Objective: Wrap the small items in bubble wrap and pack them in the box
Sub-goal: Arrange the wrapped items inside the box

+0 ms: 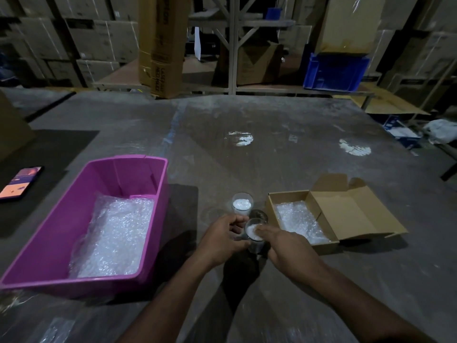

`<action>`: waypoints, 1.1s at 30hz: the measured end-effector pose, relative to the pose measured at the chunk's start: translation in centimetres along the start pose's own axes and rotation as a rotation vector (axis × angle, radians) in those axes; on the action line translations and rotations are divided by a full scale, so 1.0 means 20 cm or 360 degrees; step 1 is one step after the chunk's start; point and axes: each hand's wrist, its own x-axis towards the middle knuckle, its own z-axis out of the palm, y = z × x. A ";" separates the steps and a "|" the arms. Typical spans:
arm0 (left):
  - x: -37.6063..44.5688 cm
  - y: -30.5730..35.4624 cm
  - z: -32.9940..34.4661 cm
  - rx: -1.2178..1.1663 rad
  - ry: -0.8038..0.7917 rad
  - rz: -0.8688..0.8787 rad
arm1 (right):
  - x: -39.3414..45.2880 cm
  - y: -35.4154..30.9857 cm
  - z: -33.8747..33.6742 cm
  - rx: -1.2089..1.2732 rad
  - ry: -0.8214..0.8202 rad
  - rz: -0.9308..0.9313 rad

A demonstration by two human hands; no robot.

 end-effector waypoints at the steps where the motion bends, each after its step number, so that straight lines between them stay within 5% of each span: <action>1: 0.00 0.00 0.00 0.0009 -0.0011 -0.0003 | -0.01 -0.01 0.01 0.0043 0.0054 0.0021; 8: -0.05 -0.03 -0.05 -0.0024 0.0009 -0.0011 | -0.07 -0.05 0.08 0.0517 0.0523 0.0385; 22: -0.12 -0.06 -0.12 -0.0082 -0.0024 0.0004 | 0.08 -0.13 0.11 0.0583 0.0403 0.0487; 33: -0.11 -0.02 -0.03 -0.0208 -0.0205 0.0066 | -0.08 -0.03 -0.13 0.1820 0.0381 0.0732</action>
